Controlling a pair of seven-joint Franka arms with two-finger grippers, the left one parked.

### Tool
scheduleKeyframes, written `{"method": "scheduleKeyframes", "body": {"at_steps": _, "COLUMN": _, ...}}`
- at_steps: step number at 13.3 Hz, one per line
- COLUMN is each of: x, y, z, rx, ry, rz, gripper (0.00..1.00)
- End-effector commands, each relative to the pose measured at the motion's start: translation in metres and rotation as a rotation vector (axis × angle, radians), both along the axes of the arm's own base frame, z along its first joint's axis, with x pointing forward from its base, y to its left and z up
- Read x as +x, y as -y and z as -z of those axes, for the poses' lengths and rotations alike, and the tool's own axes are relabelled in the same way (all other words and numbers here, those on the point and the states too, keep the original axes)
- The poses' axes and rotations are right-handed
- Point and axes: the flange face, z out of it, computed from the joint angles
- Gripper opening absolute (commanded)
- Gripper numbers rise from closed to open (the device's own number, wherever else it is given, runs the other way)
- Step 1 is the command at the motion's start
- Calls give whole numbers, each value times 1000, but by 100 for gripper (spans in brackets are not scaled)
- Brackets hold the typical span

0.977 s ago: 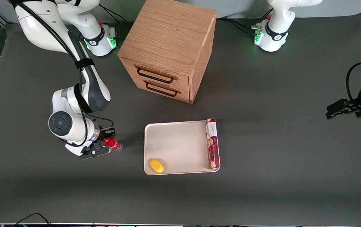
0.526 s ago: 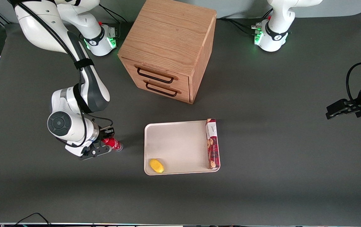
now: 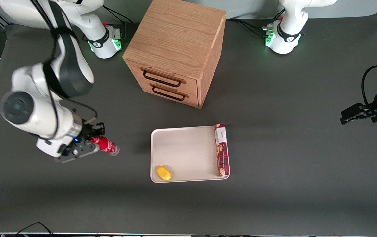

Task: Place coke bottle on tray
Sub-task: 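Lift the bottle and carry it over the white tray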

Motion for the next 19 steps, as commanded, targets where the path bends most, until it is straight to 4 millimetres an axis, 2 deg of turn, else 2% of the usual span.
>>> {"method": "scheduleKeyframes", "body": {"at_steps": 1, "x": -7, "y": -2, "z": -43, "rx": 35, "ry": -14, "rz": -29, "gripper": 0}}
{"method": "scheduleKeyframes", "body": {"at_steps": 4, "x": -11, "y": -14, "z": -44, "rx": 36, "ry": -12, "rz": -26, "gripper": 0}}
{"method": "scheduleKeyframes", "body": {"at_steps": 6, "x": -22, "y": -69, "z": -36, "rx": 26, "ry": -1, "rz": 0, "gripper": 0}}
{"method": "scheduleKeyframes", "body": {"at_steps": 7, "x": -24, "y": -88, "z": -32, "rx": 20, "ry": 25, "rz": 33, "gripper": 0}}
{"method": "scheduleKeyframes", "body": {"at_steps": 8, "x": -30, "y": -116, "z": -24, "rx": 14, "ry": 42, "rz": 43, "gripper": 0}}
{"method": "scheduleKeyframes", "body": {"at_steps": 10, "x": -34, "y": -151, "z": -4, "rx": 19, "ry": 57, "rz": 68, "gripper": 0}}
{"method": "scheduleKeyframes", "body": {"at_steps": 12, "x": -27, "y": -164, "z": 28, "rx": 43, "ry": 55, "rz": 75, "gripper": 0}}
{"method": "scheduleKeyframes", "body": {"at_steps": 14, "x": -19, "y": -172, "z": 75, "rx": 53, "ry": 48, "rz": 94, "gripper": 0}}
{"method": "scheduleKeyframes", "body": {"at_steps": 16, "x": -13, "y": -172, "z": 120, "rx": 33, "ry": 47, "rz": 101, "gripper": 0}}
{"method": "scheduleKeyframes", "body": {"at_steps": 19, "x": -10, "y": -174, "z": 159, "rx": 11, "ry": 37, "rz": 102, "gripper": 0}}
